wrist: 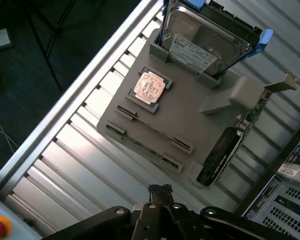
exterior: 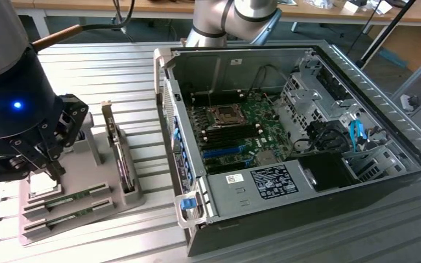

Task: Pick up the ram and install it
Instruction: 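Pick up the ram and move it above insertion slot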

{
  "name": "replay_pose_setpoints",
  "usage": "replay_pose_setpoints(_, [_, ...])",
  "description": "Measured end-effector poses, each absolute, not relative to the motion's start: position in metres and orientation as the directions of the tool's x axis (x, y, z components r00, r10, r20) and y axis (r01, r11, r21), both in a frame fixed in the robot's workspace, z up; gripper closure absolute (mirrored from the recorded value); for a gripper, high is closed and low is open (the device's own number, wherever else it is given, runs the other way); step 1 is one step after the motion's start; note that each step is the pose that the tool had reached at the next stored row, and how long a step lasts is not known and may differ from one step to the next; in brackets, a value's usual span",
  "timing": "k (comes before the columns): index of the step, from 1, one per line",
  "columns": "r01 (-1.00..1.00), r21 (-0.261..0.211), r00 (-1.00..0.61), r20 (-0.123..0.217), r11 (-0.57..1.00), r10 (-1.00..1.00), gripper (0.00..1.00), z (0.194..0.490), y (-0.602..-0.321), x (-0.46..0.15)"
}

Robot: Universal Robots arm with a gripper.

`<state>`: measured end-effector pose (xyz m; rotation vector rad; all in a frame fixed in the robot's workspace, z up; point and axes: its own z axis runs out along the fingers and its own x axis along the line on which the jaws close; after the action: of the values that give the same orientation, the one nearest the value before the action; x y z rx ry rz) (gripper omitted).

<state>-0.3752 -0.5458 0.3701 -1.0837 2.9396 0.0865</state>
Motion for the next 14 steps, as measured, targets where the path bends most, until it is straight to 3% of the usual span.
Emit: replay_pose_setpoints(14, [-0.863, 0.049, -0.505, -0.026, 0.503, -0.863, 0.89, 0.3699, -0.5457, -0.3752])
